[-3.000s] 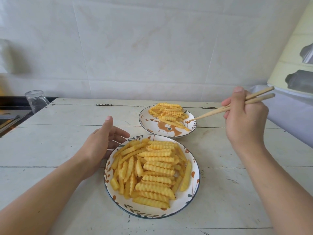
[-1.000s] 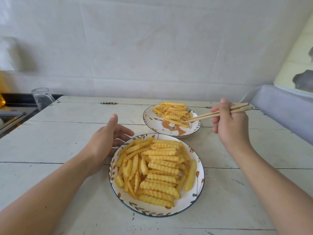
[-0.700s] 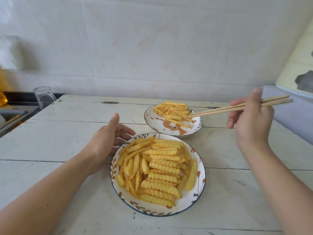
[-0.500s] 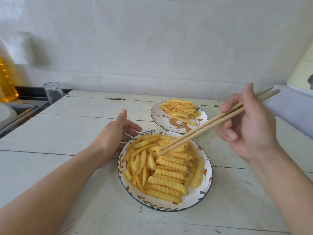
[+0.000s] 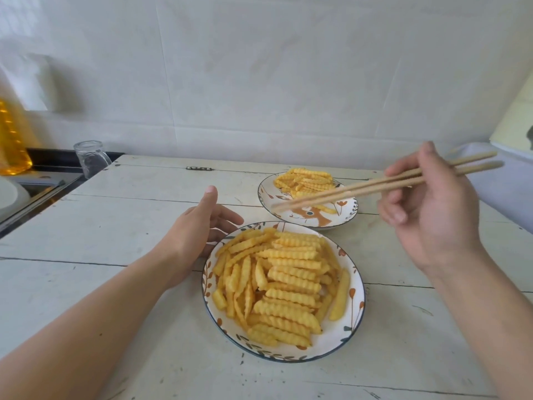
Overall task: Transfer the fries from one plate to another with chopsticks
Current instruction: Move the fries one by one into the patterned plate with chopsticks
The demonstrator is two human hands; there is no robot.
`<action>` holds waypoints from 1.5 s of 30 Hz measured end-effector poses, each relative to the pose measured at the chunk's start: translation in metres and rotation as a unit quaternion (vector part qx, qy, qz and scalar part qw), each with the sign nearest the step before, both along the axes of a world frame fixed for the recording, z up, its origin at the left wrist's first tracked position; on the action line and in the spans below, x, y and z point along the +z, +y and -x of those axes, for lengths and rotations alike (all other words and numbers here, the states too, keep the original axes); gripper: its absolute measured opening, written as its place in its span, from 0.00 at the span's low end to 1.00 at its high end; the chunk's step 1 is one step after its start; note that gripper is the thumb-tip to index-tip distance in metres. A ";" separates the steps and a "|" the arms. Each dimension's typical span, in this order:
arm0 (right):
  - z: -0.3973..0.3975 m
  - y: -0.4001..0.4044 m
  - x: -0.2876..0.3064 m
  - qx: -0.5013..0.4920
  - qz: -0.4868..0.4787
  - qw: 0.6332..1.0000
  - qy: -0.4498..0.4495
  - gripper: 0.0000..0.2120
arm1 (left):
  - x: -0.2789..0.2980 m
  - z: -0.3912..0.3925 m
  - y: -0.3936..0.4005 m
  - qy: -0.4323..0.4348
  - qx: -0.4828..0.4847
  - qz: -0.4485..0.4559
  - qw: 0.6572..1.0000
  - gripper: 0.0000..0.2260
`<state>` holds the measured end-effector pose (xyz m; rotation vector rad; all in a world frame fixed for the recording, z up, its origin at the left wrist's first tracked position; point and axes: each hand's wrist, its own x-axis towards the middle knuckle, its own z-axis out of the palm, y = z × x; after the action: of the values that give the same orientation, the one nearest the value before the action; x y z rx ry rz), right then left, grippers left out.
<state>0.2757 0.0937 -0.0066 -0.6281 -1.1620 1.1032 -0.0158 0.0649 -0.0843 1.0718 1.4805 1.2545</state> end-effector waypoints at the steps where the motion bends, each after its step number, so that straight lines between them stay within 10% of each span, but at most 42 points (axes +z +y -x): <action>1: -0.004 0.007 -0.003 -0.068 -0.008 0.997 -0.016 0.24 | -0.001 0.000 0.000 0.001 -0.001 -0.001 1.000 0.35; 4: -0.014 0.021 -0.016 -0.211 -0.060 0.964 -0.149 0.20 | -0.002 0.002 0.000 0.004 -0.004 -0.002 1.000 0.35; 15: -0.006 0.034 -0.037 -0.194 -0.076 0.937 -0.280 0.18 | -0.004 0.002 0.002 0.004 -0.004 -0.002 1.000 0.35; 31: -0.006 0.029 -0.021 -0.187 -0.041 0.970 -0.148 0.26 | -0.003 0.002 0.003 0.002 -0.002 0.002 1.000 0.35; 35: -0.006 0.007 0.003 -0.047 0.008 0.999 -0.004 0.30 | -0.001 0.000 0.002 0.002 -0.001 0.001 1.000 0.35; 45: 0.005 -0.024 0.009 0.168 -0.013 0.983 -0.069 0.28 | 0.000 0.000 0.001 -0.002 0.000 0.010 1.000 0.35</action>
<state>0.2705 0.0700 0.0028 -0.5048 -1.4356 1.3426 -0.0156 0.0662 -0.0844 1.0557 1.4861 1.2389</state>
